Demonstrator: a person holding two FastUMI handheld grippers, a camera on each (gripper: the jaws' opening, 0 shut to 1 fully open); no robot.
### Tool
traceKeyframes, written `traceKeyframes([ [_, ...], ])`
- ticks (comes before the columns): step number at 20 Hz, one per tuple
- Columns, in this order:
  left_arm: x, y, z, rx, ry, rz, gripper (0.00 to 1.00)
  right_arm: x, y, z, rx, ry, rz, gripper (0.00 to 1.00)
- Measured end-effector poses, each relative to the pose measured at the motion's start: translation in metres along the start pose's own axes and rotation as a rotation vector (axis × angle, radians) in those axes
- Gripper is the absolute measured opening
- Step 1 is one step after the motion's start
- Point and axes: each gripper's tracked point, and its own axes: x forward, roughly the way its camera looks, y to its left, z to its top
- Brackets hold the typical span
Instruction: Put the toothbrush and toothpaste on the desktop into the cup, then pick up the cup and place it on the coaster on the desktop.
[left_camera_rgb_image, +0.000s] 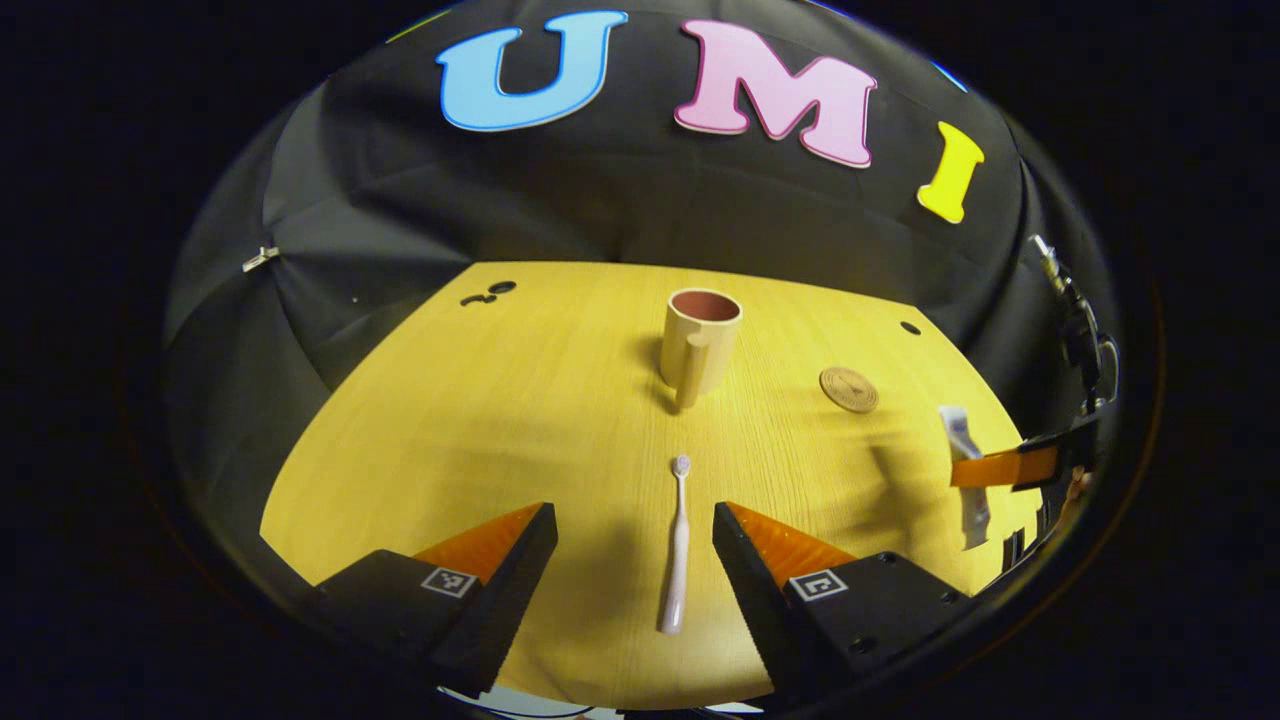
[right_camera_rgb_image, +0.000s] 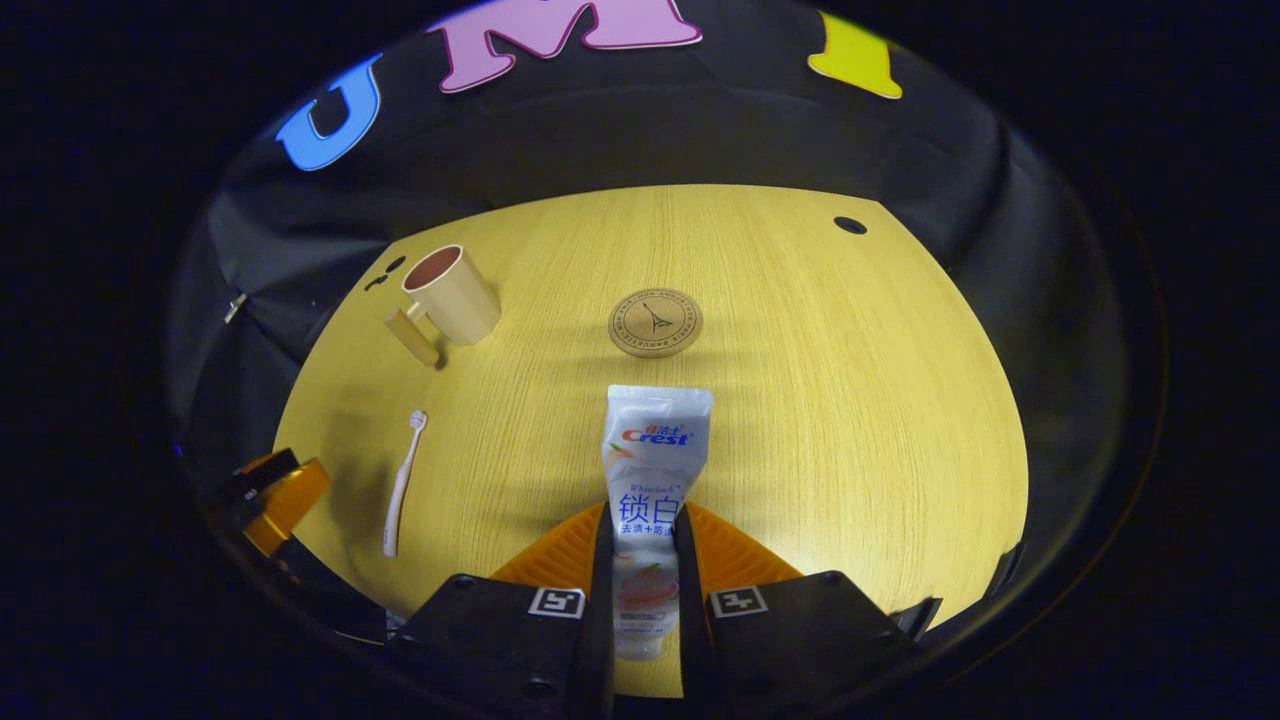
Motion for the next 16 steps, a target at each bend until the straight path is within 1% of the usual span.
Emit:
traceKeyframes([
  [1, 0.007, -0.004, -0.006, 0.003, 0.026, -0.013, 0.98, -0.005, -0.003, 0.001, 0.003, -0.007, -0.001, 0.3],
  [3, 0.021, -0.005, -0.013, 0.0, 0.054, -0.007, 0.97, -0.014, -0.009, -0.001, 0.005, -0.015, 0.003, 0.3],
  [6, 0.037, -0.015, -0.024, -0.018, 0.105, -0.027, 0.97, -0.024, -0.015, -0.002, 0.011, -0.023, 0.012, 0.3],
  [9, 0.047, -0.018, -0.036, -0.026, 0.163, -0.026, 0.96, -0.029, -0.019, 0.002, 0.023, -0.045, 0.02, 0.3],
  [11, 0.051, -0.021, -0.044, -0.026, 0.208, -0.022, 0.94, -0.031, -0.019, 0.003, 0.033, -0.051, 0.032, 0.3],
  [13, 0.054, -0.023, -0.05, -0.01, 0.24, -0.017, 0.9, -0.033, -0.018, 0.009, 0.039, -0.061, 0.051, 0.3],
  [16, 0.056, -0.022, -0.062, 0.017, 0.298, -0.003, 0.87, -0.034, -0.014, 0.019, 0.02, -0.089, 0.076, 0.3],
])
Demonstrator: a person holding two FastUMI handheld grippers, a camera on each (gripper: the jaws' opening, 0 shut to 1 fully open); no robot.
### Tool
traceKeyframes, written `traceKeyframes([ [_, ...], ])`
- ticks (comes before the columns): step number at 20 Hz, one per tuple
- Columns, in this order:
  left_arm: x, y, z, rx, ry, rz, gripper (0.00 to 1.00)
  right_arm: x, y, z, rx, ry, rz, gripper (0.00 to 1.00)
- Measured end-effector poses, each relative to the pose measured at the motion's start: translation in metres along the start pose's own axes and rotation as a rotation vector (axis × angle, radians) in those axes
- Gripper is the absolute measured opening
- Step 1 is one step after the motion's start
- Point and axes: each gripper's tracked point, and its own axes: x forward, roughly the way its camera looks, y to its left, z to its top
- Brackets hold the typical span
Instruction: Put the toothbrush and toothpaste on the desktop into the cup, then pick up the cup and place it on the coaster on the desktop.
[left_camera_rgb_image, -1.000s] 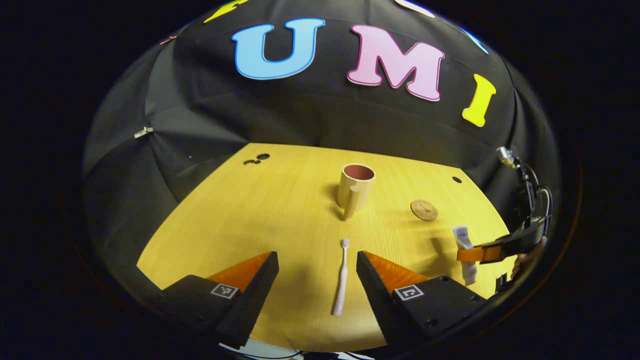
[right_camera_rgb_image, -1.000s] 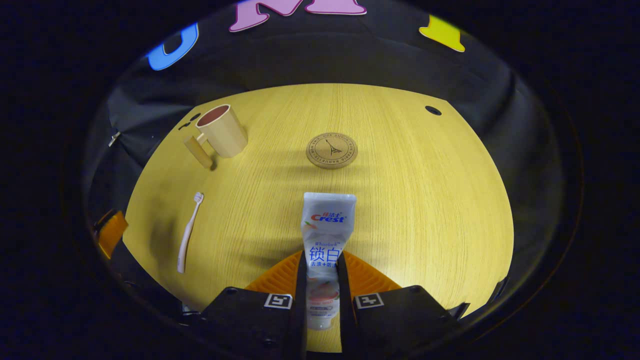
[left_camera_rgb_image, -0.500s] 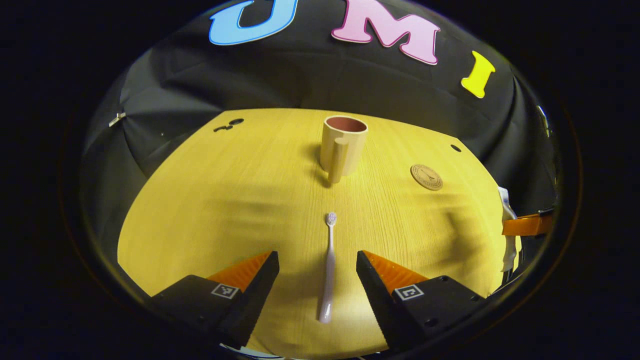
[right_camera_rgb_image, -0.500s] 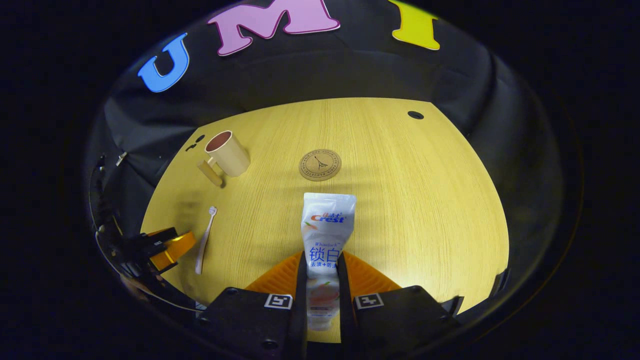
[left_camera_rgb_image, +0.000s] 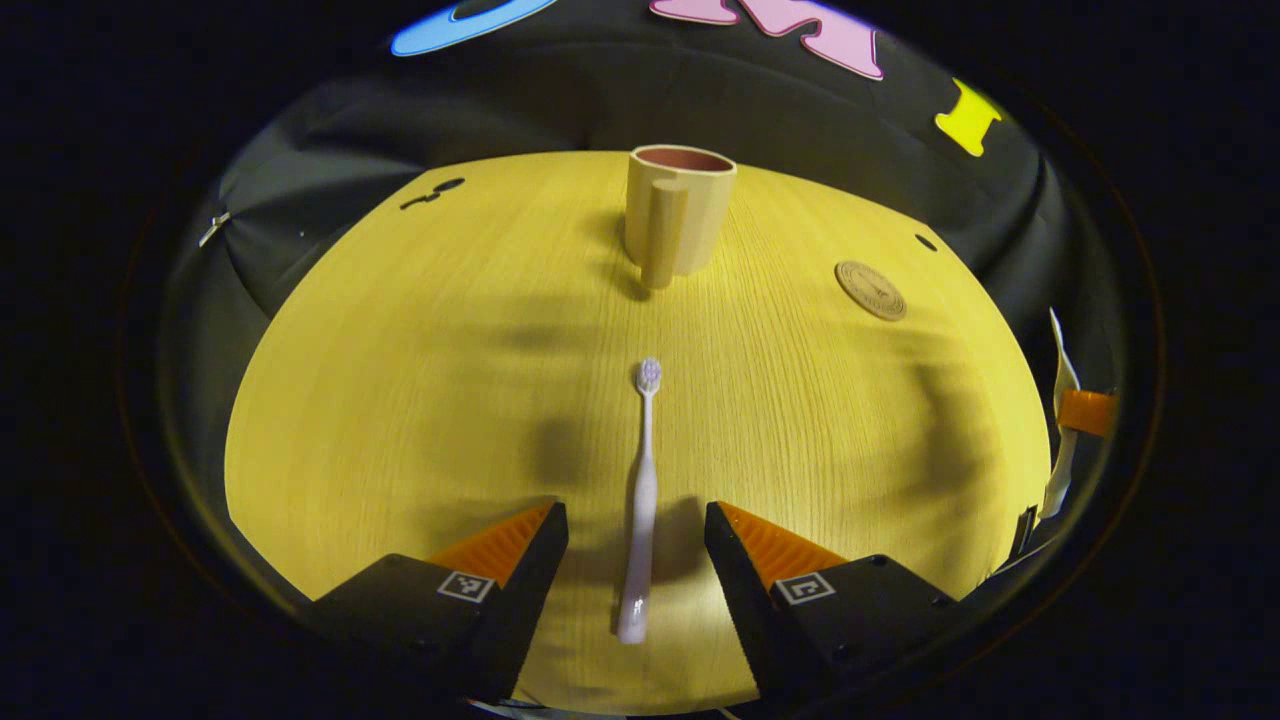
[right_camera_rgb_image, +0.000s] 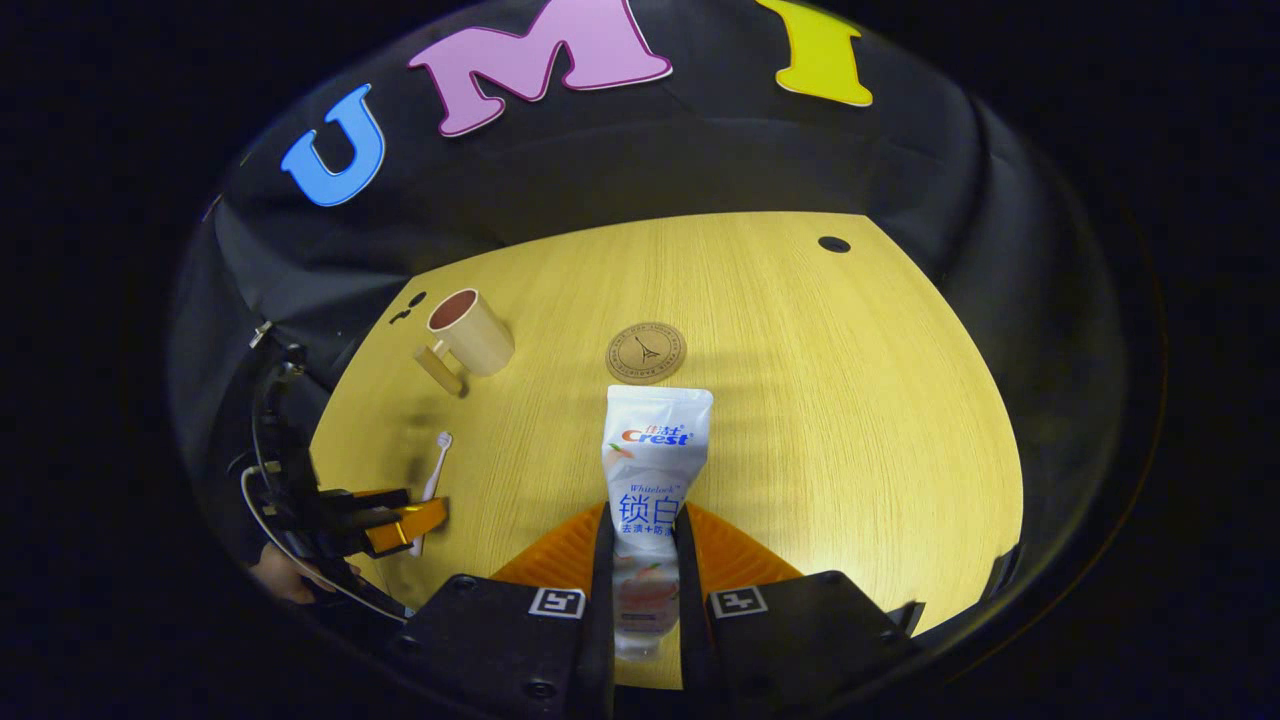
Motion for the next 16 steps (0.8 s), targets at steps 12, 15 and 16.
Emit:
traceKeyframes([
  [12, 0.005, -0.011, -0.001, 0.138, 0.115, -0.004, 0.11, 0.016, 0.028, 0.049, -0.044, -0.073, 0.071, 0.3],
  [15, 0.004, -0.011, 0.001, 0.098, 0.098, -0.018, 0.07, 0.021, 0.038, 0.066, -0.073, -0.094, 0.087, 0.3],
  [16, 0.004, -0.012, 0.002, 0.088, 0.093, -0.024, 0.07, 0.023, 0.04, 0.071, -0.082, -0.101, 0.09, 0.3],
])
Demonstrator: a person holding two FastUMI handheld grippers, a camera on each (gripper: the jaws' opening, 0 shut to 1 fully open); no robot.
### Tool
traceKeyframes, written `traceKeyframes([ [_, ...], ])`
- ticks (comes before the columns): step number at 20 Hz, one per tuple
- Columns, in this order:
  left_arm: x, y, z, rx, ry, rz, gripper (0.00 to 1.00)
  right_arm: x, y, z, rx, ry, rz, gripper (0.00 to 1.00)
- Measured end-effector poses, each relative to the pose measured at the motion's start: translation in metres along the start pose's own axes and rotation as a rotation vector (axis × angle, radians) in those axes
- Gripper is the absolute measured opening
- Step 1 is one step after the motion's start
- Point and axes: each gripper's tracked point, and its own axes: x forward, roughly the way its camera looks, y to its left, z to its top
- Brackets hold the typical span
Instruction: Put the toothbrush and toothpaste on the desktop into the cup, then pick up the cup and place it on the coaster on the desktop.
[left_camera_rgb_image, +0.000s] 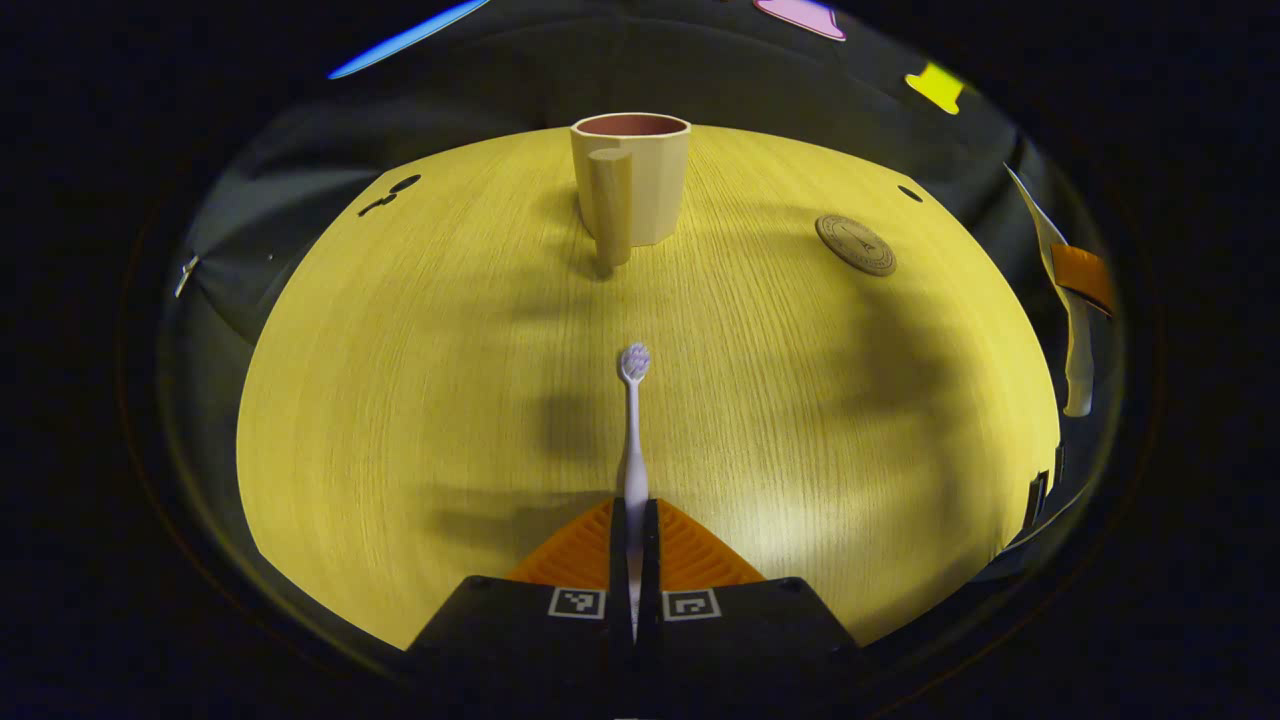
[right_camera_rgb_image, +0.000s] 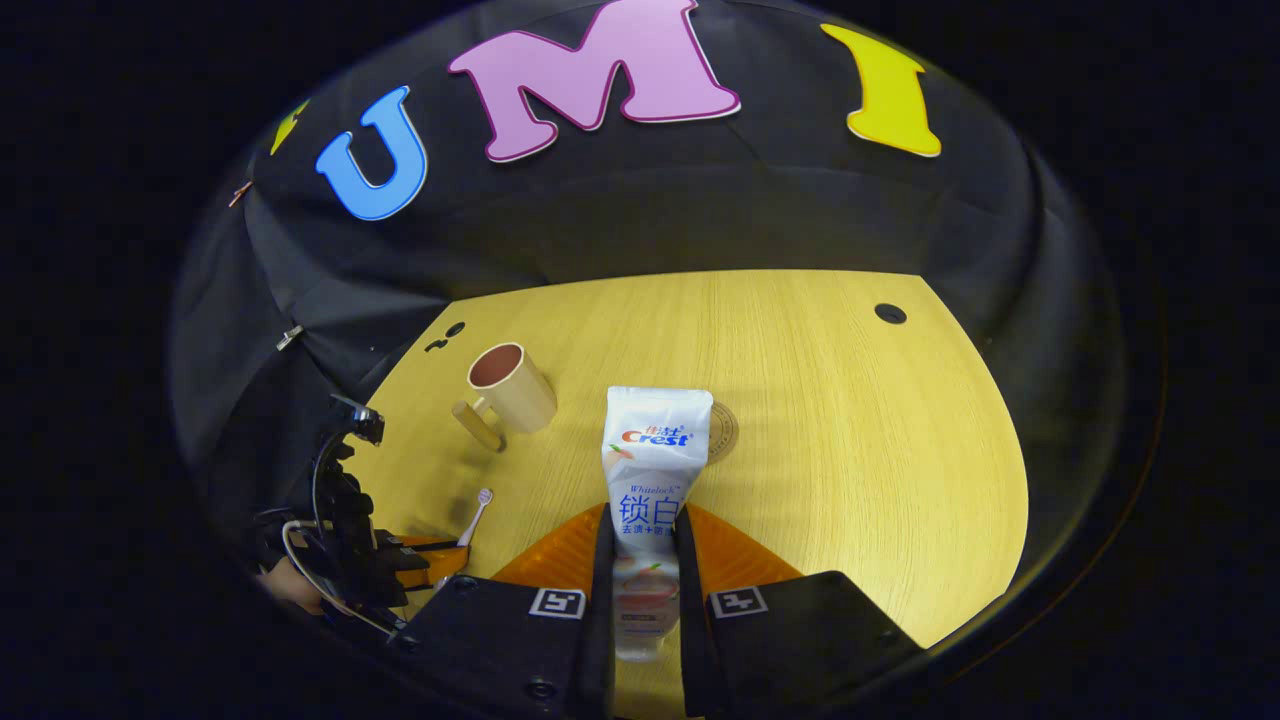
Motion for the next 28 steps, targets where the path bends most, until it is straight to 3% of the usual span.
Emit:
traceKeyframes([
  [4, -0.005, 0.002, 0.0, -0.07, -0.041, -0.025, 0.06, 0.007, 0.011, 0.031, -0.026, -0.053, 0.027, 0.3],
  [11, -0.059, 0.01, 0.023, -0.238, -0.218, -0.105, 0.06, 0.028, 0.051, 0.099, -0.023, -0.221, 0.068, 0.3],
  [16, -0.101, 0.033, 0.035, -0.31, -0.323, -0.083, 0.06, 0.055, 0.09, 0.132, -0.033, -0.281, 0.111, 0.3],
  [20, -0.124, 0.047, 0.037, -0.276, -0.361, -0.034, 0.06, 0.088, 0.121, 0.163, 0.006, -0.32, 0.135, 0.3],
  [28, -0.159, 0.06, 0.062, -0.364, -0.502, -0.043, 0.06, 0.162, 0.158, 0.187, 0.021, -0.413, 0.163, 0.3],
])
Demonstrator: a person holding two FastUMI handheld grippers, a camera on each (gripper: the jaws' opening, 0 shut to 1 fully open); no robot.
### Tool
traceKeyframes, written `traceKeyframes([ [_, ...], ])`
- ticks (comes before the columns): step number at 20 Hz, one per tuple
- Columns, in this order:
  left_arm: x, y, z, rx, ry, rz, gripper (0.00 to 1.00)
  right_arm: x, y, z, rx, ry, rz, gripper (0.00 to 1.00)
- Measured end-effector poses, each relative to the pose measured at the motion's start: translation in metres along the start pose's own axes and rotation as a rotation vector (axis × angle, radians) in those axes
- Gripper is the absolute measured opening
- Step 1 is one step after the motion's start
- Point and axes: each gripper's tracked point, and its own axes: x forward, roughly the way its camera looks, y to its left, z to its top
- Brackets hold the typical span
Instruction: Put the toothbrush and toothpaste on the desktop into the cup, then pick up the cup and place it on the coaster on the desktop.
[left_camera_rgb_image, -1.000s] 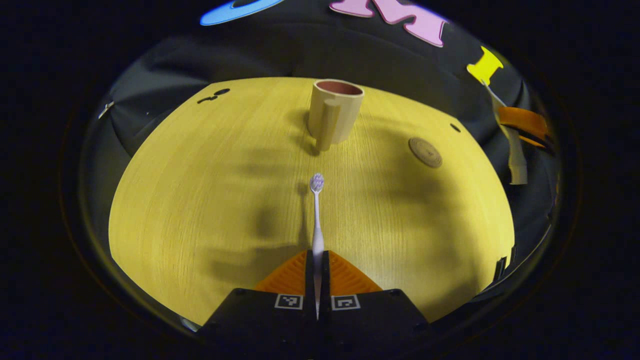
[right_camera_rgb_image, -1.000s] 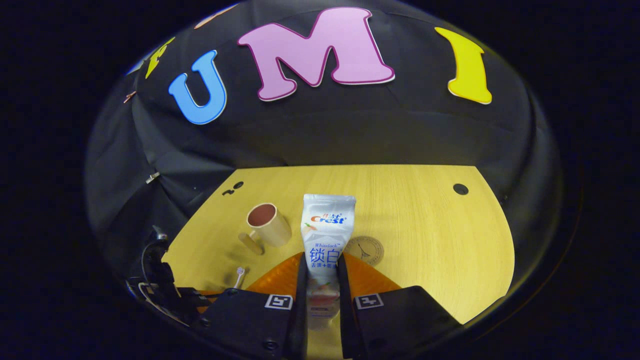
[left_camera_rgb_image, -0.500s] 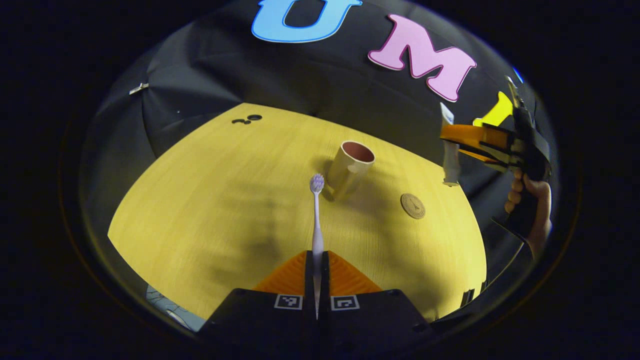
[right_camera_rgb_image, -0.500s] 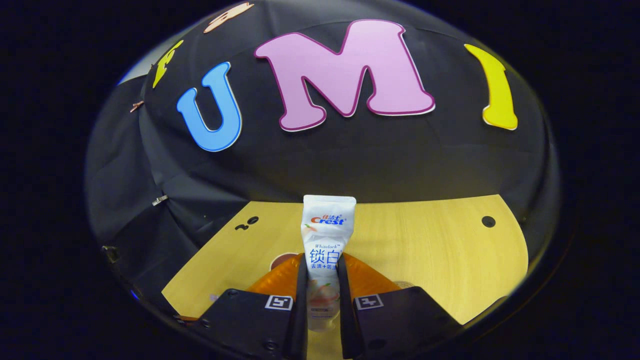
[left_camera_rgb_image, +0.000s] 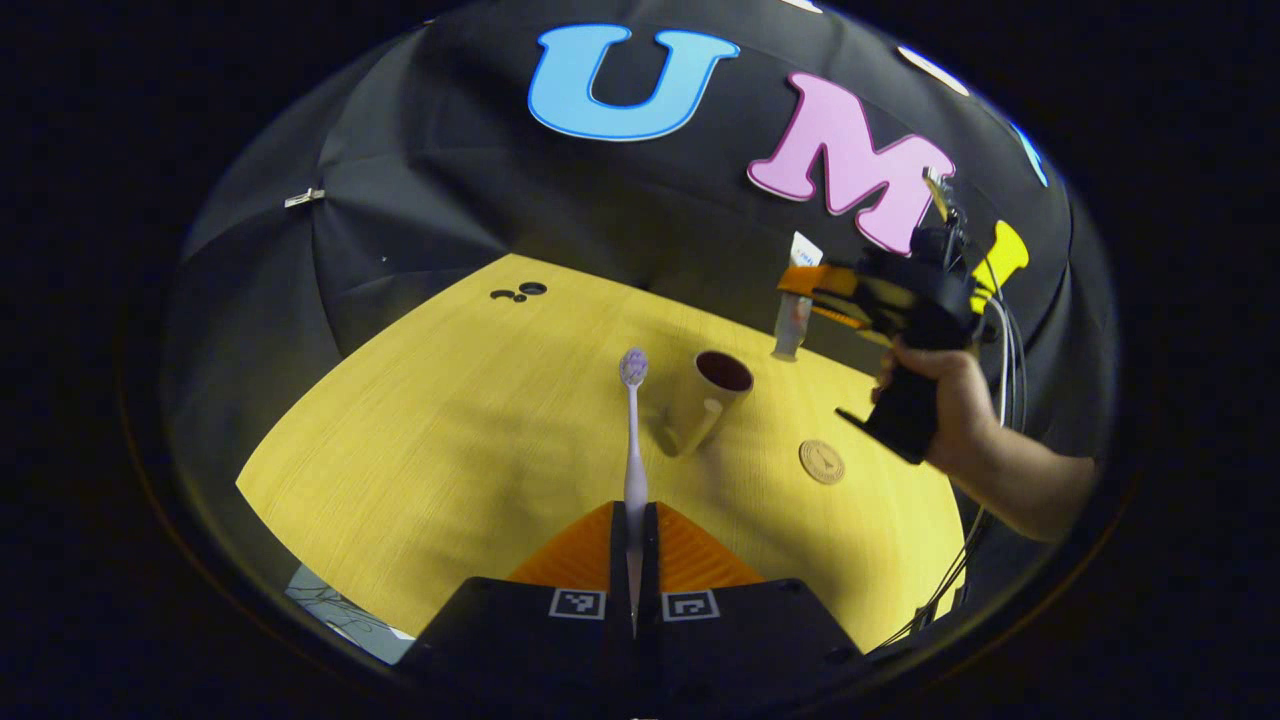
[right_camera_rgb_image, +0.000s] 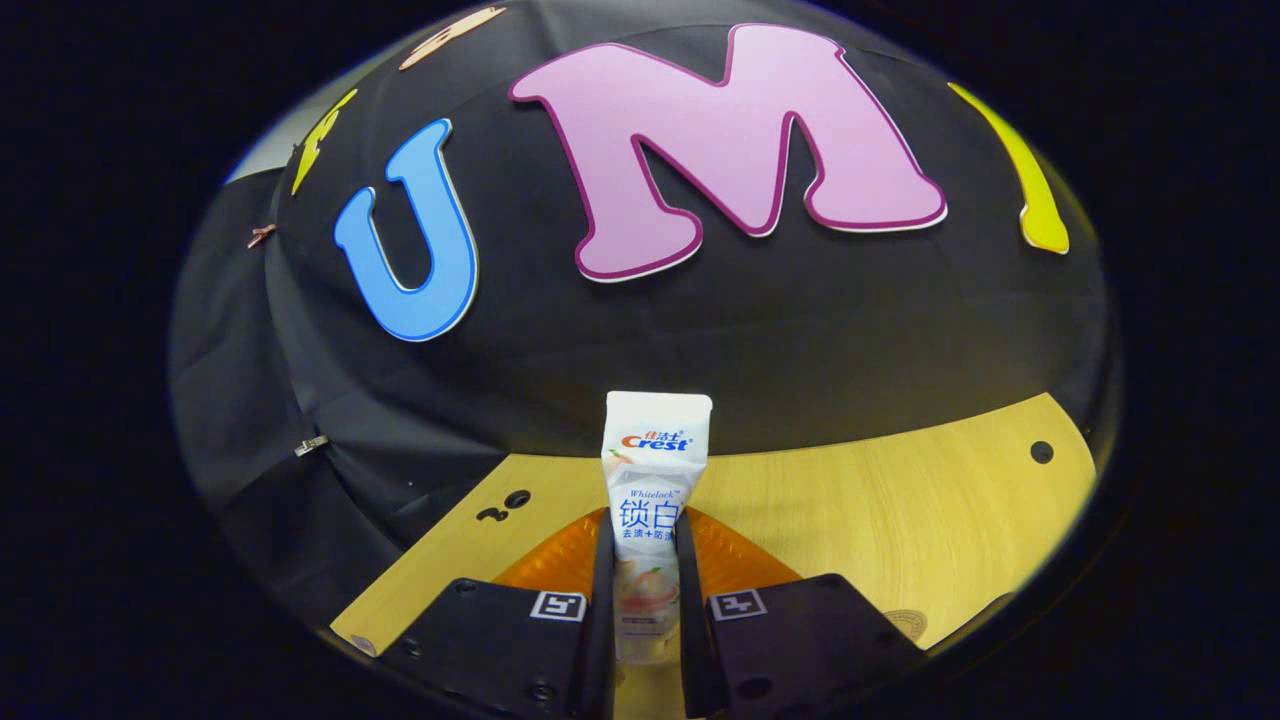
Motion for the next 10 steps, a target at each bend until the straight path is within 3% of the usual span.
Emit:
traceKeyframes([
  [10, 0.03, 0.003, 0.02, -0.086, -0.094, -0.045, 0.06, 0.039, 0.008, -0.044, -0.174, -0.071, 0.045, 0.3],
])
